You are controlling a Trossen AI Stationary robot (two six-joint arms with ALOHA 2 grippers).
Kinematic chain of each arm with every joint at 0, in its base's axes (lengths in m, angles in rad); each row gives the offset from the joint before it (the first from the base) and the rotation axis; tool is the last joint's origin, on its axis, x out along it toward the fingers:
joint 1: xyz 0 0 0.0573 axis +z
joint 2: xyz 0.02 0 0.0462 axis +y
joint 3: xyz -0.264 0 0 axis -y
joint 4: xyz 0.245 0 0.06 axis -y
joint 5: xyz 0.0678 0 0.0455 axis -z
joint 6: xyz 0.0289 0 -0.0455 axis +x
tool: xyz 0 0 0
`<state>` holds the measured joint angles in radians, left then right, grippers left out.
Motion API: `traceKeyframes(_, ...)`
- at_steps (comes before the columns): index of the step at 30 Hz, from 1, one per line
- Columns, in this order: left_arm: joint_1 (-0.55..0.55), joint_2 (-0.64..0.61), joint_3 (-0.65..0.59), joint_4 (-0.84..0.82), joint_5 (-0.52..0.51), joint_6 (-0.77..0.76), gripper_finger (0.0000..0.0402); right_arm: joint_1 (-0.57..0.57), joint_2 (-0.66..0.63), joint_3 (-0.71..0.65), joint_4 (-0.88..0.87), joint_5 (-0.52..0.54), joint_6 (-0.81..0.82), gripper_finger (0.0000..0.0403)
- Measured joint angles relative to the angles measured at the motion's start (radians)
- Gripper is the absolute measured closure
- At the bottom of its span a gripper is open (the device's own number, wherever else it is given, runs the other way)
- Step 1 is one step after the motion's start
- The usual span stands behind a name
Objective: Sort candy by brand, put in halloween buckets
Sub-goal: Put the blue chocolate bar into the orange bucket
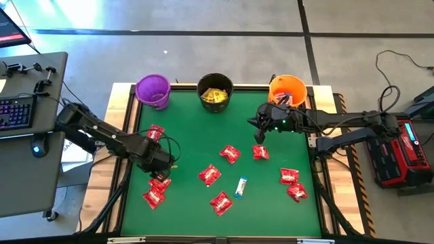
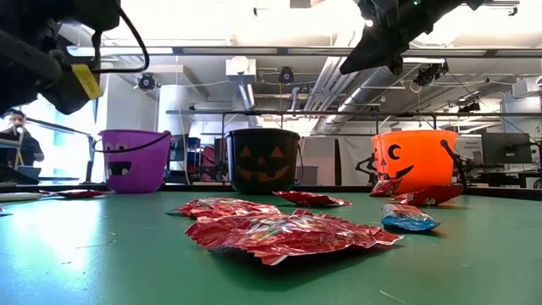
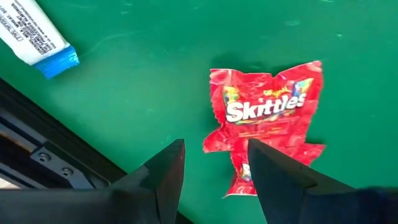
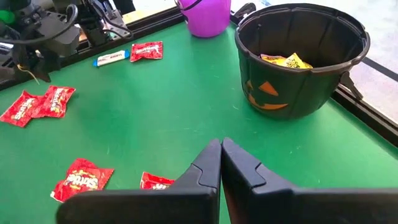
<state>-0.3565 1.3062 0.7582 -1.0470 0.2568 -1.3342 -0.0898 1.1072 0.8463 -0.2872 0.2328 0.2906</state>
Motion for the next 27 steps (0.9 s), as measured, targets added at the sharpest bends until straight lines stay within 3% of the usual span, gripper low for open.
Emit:
traceKeyframes(12, 0.0, 0.088, 0.0, 0.002, 0.064, -0.017, 0.0233, 0.001, 0.0, -0.044, 0.018, -0.001, 0.022, 0.0402)
traceKeyframes(24, 0.003, 0.093, 0.0, 0.002, 0.078, -0.025, 0.0233, 0.002, 0.0, -0.044, 0.046, -0.005, 0.019, 0.0402)
traceKeyframes(27, 0.01, 0.093, 0.0, 0.001, 0.124, -0.027, 0.0233, 0.002, 0.0, -0.044, 0.046, -0.005, 0.019, 0.0402)
